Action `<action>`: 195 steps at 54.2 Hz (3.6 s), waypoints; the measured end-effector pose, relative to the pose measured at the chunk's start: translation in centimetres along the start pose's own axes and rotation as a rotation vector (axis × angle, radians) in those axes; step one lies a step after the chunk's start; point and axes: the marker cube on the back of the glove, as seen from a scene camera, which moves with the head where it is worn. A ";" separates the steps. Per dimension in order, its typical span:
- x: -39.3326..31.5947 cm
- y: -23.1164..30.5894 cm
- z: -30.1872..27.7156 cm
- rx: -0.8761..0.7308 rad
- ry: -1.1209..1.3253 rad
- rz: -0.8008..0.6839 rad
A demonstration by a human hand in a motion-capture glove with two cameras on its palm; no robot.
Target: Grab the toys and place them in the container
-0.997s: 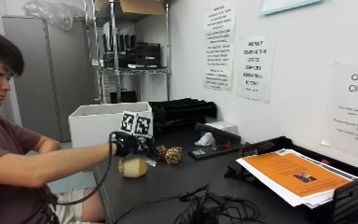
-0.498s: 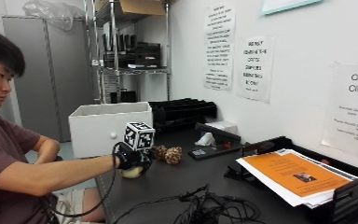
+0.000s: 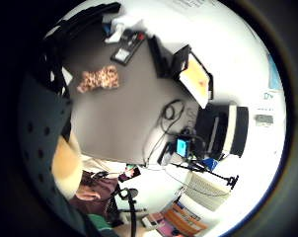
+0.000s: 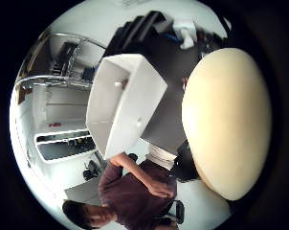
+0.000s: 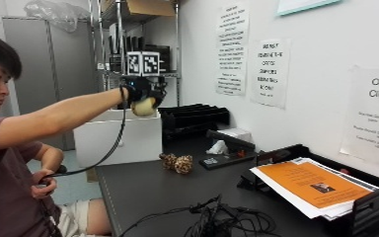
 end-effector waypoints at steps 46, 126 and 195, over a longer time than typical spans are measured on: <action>-32.4 -7.7 -2.6 0.010 -0.096 -0.577; 0.7 -11.8 7.2 -0.209 -0.014 -0.009; 4.8 -8.9 11.6 -0.017 -0.027 0.021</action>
